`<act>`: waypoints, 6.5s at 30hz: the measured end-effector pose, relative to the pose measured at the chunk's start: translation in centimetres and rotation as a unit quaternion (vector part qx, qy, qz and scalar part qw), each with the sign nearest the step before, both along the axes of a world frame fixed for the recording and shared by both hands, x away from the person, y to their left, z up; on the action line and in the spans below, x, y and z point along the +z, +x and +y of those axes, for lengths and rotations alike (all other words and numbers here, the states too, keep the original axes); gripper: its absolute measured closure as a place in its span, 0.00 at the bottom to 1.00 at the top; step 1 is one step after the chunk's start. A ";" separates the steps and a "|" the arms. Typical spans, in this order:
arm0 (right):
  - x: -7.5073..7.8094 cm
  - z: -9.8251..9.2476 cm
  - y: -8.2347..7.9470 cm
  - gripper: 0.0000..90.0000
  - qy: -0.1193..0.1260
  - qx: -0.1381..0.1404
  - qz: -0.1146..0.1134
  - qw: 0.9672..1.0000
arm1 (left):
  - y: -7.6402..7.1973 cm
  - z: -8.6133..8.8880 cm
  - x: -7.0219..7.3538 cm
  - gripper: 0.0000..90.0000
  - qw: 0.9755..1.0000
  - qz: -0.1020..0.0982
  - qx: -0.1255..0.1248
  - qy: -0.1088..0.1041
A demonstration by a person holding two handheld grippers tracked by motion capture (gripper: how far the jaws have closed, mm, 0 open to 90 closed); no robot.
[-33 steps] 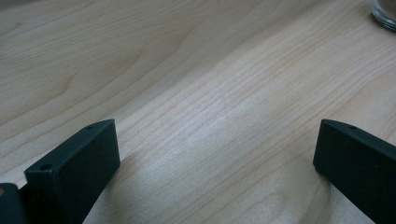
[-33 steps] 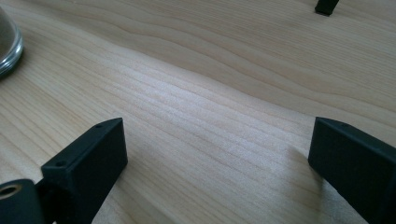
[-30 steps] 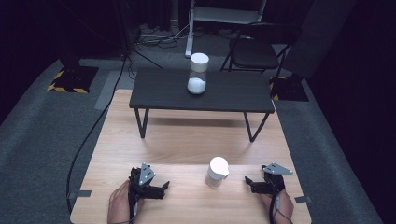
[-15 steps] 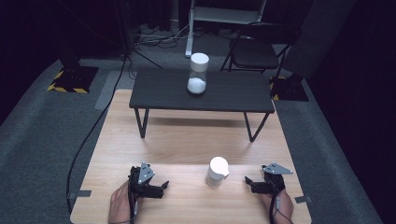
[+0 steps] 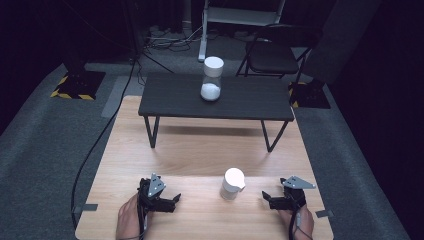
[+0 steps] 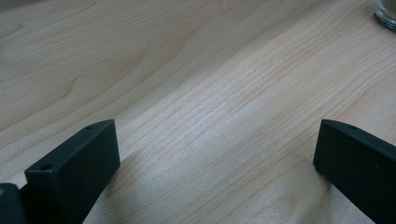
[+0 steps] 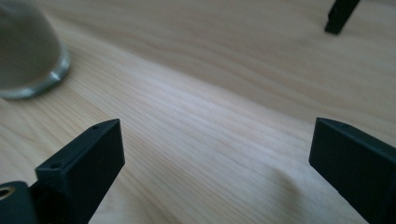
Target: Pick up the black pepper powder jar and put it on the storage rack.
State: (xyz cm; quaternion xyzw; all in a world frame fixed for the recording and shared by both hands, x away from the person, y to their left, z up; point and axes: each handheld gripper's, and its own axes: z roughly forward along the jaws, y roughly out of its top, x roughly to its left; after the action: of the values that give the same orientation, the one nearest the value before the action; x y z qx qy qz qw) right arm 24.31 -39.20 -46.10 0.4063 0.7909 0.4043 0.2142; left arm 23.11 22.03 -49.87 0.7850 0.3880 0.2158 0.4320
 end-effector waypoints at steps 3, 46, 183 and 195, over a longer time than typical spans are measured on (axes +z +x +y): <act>0.5 0.1 -1.0 0.03 0.014 0.005 -0.027 1.000 | 0.0 0.0 0.0 0.00 1.000 0.000 0.000 0.000; 1.9 0.6 -6.3 0.03 0.111 0.112 -0.228 0.961 | -0.1 -0.4 0.0 0.00 1.000 0.000 0.010 0.000; 22.8 10.9 11.0 0.33 0.066 0.079 -0.127 0.986 | -0.1 -0.4 0.0 0.00 1.000 0.001 0.010 0.000; 23.5 12.4 15.3 0.33 0.068 0.048 -0.123 0.989 | -0.1 -0.4 0.0 0.00 1.000 0.001 0.010 0.000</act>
State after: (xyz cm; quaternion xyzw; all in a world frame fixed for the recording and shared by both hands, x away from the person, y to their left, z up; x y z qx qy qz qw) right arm 39.59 -26.82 -22.64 0.3291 0.7476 0.5140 0.2619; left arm 23.02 21.65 -49.86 0.7810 0.3965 0.2196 0.4296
